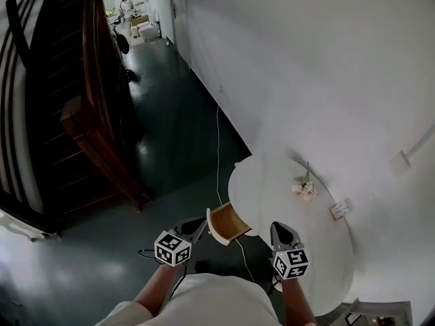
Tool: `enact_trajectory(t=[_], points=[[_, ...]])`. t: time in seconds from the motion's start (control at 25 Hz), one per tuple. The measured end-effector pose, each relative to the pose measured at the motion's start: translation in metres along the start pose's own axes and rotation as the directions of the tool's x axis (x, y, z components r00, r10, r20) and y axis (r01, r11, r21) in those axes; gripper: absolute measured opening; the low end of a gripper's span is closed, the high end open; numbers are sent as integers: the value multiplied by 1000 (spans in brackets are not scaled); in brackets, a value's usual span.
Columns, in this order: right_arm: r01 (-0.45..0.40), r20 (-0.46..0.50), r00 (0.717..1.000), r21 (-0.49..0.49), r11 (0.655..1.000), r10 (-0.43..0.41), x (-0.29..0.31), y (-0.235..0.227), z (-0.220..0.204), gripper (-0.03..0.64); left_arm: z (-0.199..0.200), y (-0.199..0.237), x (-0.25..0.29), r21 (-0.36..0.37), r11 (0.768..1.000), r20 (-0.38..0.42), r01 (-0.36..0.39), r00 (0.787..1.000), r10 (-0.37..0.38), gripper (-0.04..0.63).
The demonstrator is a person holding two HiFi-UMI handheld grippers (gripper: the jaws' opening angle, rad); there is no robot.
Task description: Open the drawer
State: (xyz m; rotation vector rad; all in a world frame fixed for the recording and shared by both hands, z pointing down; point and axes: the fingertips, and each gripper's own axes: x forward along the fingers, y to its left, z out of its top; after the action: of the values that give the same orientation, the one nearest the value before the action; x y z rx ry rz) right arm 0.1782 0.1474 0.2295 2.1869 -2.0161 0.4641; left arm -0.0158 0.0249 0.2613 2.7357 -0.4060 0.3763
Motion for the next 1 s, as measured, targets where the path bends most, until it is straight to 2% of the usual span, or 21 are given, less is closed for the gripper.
enact_trajectory(t=[0.16, 0.64, 1.0], points=[[-23, 32, 999, -44, 999, 25, -8, 0, 12, 11, 6, -7, -3, 10, 1000, 19, -15, 1000, 15, 8], [-45, 27, 999, -10, 999, 45, -14, -3, 3, 11, 3, -15, -11, -5, 999, 22, -42, 999, 42, 8], [-29, 38, 999, 0, 1000, 29, -13, -6, 4, 11, 5, -18, -7, -3, 1000, 20, -31, 999, 31, 8]])
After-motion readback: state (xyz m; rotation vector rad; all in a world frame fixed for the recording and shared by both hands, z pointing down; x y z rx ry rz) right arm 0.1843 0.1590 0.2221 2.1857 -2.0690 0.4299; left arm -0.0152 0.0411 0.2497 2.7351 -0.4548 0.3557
